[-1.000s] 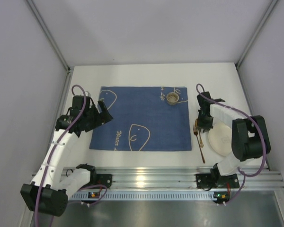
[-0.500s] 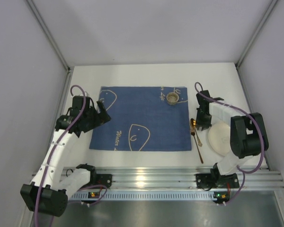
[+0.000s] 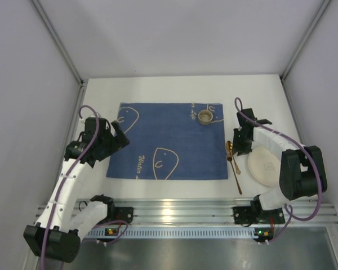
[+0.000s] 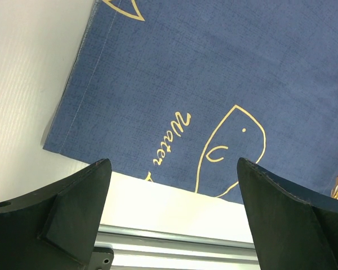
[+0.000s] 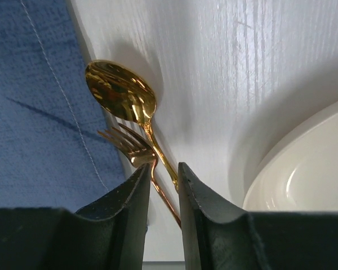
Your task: Set the dinner table for one person
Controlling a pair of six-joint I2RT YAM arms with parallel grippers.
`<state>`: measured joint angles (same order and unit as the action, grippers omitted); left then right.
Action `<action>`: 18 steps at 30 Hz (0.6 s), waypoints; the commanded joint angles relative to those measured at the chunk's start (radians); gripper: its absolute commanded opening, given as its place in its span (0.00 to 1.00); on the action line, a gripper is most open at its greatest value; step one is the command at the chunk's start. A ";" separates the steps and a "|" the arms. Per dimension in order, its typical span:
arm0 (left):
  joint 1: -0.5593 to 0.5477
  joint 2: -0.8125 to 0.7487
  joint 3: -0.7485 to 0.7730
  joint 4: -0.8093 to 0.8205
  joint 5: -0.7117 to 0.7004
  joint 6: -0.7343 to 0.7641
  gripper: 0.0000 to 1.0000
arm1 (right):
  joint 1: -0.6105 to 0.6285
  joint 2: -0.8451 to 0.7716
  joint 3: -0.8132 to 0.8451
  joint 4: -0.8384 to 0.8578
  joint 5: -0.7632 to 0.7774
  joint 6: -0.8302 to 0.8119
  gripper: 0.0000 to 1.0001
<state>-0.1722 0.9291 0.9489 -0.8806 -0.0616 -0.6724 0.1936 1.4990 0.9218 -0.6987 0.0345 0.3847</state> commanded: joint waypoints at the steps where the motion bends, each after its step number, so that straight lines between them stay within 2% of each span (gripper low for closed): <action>1: -0.004 -0.018 -0.002 -0.011 -0.023 -0.026 0.99 | 0.012 0.007 -0.029 0.027 -0.030 -0.001 0.27; 11: -0.004 -0.007 -0.021 0.008 -0.023 -0.010 0.98 | 0.013 0.067 -0.057 0.068 -0.015 0.006 0.27; 18: -0.004 0.023 -0.012 0.029 -0.023 0.020 0.98 | 0.023 0.139 -0.057 0.097 0.018 0.014 0.14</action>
<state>-0.1722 0.9459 0.9325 -0.8825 -0.0727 -0.6758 0.2028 1.5719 0.8783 -0.6636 0.0059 0.3954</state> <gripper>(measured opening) 0.985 0.163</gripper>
